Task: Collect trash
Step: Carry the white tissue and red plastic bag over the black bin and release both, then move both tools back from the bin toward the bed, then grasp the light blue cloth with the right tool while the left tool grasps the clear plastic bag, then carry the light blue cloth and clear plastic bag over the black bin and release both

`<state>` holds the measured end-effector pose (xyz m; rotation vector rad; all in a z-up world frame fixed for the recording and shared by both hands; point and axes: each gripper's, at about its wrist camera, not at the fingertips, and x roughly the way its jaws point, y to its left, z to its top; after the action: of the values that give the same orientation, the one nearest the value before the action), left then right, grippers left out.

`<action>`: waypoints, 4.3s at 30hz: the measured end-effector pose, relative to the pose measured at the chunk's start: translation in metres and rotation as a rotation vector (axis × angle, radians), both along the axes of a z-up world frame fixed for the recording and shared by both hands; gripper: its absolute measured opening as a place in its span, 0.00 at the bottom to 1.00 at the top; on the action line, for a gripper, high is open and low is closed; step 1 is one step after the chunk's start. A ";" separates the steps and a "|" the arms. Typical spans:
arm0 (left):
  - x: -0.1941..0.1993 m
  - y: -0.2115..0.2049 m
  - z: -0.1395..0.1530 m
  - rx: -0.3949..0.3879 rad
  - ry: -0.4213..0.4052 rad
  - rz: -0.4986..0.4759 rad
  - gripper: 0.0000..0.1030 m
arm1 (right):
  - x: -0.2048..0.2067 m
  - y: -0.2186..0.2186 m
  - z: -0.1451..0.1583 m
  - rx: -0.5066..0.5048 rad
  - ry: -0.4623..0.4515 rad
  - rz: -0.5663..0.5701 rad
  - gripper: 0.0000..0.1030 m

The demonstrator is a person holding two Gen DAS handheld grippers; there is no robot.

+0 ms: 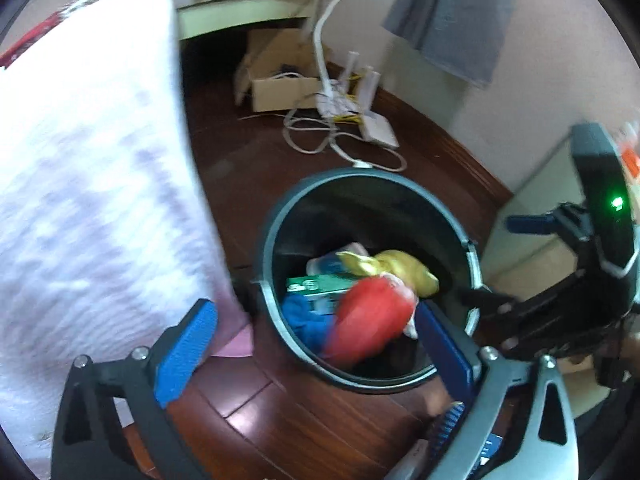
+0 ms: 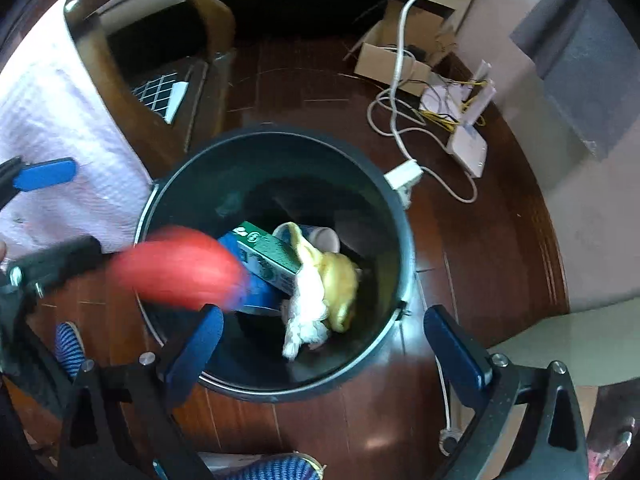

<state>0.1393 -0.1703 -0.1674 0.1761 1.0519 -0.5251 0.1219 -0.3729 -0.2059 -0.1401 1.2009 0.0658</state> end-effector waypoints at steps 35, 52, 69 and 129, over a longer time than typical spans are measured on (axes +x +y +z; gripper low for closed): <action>-0.031 0.056 0.097 0.015 -0.243 0.084 0.98 | -0.024 0.023 0.107 0.038 -0.302 0.006 1.00; -0.005 0.209 0.159 -0.006 -0.413 0.394 0.99 | 0.014 0.157 0.205 0.206 -0.542 0.158 1.00; 0.071 0.341 0.154 0.001 -0.417 0.653 0.99 | 0.146 0.339 0.216 0.268 -0.505 0.271 0.79; 0.155 0.333 0.162 0.025 -0.346 0.542 0.49 | 0.225 0.360 0.223 0.289 -0.396 0.367 0.23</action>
<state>0.2944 0.1627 -0.0049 -0.0024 0.7248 0.0130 0.3469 -0.0126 0.0167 -0.1121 0.7489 0.5086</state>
